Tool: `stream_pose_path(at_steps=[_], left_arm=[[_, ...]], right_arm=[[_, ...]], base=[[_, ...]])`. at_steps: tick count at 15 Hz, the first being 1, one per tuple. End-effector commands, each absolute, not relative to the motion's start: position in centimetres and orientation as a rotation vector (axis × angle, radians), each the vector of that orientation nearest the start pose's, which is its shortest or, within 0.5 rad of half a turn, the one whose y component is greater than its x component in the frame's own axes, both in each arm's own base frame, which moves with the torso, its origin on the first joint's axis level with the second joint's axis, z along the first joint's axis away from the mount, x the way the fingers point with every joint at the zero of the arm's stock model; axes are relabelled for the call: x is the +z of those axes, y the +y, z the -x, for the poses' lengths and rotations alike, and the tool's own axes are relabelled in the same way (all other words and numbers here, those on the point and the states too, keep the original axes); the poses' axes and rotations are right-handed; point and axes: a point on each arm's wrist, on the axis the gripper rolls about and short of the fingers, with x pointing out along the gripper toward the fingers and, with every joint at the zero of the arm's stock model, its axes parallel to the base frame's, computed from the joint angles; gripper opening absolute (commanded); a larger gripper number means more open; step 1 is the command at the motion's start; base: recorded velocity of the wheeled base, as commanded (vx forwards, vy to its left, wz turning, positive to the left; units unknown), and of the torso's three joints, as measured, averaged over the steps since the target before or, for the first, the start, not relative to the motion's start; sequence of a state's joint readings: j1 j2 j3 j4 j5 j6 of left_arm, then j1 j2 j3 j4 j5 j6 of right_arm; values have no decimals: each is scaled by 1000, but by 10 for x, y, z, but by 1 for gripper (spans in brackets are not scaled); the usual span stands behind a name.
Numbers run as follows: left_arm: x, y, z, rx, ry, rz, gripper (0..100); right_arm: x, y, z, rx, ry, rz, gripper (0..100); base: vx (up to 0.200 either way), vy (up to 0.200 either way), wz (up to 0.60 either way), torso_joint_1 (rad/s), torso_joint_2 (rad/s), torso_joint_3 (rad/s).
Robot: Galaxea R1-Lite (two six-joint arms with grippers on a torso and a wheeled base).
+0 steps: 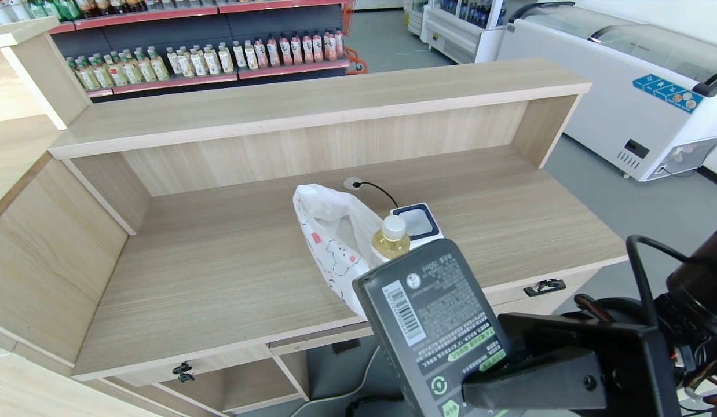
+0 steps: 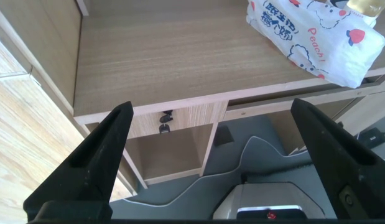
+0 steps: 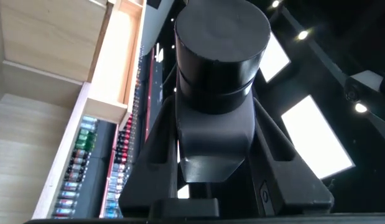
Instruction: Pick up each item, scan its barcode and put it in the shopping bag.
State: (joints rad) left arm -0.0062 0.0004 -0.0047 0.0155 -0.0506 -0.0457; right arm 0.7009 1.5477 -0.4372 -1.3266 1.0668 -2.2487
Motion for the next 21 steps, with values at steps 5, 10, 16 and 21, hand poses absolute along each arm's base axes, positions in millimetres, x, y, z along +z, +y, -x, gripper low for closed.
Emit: stream_pose_path(at_steps=[5,10,16,21], left_arm=[[75,-1,23,-56,12,46,100],[75,-1,23,-56,12,46,100],[75,-1,23,-56,12,46,100],[75,-1,23,-56,12,46,100]], right_arm=[[197,161,-160,643,-2007,1563,0],[229,124,-176,557,-1588,1602,0],[238,46,-196,60,-511,1018,0],[217,-14,-213,-44,-208,434,0]], base=[[0,0,0,0,0,0],[0,0,0,0,0,0],[0,0,0,0,0,0],[0,0,0,0,0,0]])
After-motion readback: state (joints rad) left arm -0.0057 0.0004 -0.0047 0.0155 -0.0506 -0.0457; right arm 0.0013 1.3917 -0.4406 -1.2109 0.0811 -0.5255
